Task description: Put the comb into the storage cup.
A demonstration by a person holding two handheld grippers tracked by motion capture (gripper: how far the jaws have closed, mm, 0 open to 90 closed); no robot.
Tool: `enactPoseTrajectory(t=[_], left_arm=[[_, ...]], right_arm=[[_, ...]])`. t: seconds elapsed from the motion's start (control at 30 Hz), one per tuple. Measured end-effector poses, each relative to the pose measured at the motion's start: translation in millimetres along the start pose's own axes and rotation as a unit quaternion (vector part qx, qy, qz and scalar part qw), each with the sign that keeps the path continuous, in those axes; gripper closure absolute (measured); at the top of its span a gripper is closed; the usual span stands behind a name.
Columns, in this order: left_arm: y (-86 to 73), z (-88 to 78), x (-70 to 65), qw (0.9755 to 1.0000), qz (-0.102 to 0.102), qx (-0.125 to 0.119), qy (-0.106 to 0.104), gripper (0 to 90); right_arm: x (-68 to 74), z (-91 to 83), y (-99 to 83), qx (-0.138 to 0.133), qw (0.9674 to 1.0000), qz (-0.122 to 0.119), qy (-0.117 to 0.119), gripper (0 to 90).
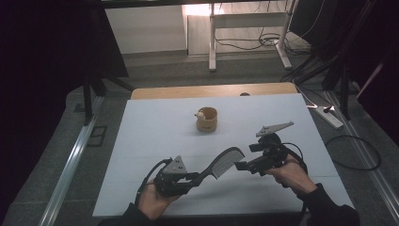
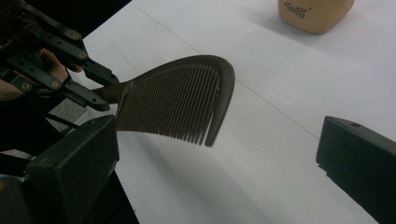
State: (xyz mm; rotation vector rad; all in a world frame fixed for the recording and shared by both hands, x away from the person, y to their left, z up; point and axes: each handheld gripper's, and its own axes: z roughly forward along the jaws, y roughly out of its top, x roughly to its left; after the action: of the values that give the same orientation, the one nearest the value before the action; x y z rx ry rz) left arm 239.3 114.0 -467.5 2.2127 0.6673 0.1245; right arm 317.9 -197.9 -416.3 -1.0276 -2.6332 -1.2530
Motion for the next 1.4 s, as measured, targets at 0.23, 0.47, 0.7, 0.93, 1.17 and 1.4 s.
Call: enactPoseTrajectory(t=[0.23, 0.47, 0.7, 0.93, 1.17, 1.4], left_arm=[[3.7, 3.4, -1.1, 1.0, 0.006, -0.003, -0.002, 72.2], [6.0, 5.0, -0.7, 1.0, 0.006, -0.007, -0.004, 72.3], [9.1, 7.4, -0.6, 0.9999, 0.008, -0.011, -0.008, 72.3], [10.5, 8.3, -1.1, 0.9998, 0.012, -0.014, -0.007, 72.2], [10.0, 8.8, -2.5, 0.9998, 0.014, -0.016, -0.006, 72.2], [9.9, 8.5, -2.9, 0.9997, 0.017, -0.016, -0.004, 72.2]], right_arm=[[-3.5, 5.0, 6.5, 0.0, 0.9994, 0.015, 0.03, 0.0], [-4.3, 11.2, 13.4, 0.001, 0.9991, 0.023, 0.037, 0.0], [-1.2, 19.5, 19.5, 0.011, 0.9992, 0.016, 0.034, 0.0], [-2.4, 23.5, 23.0, 0.014, 0.9988, 0.022, 0.041, 0.0], [-5.7, 24.7, 23.3, 0.016, 0.9978, 0.042, 0.049, 7.7], [-12.2, 19.6, 21.2, -0.003, 0.9958, 0.05, 0.077, 41.2]])
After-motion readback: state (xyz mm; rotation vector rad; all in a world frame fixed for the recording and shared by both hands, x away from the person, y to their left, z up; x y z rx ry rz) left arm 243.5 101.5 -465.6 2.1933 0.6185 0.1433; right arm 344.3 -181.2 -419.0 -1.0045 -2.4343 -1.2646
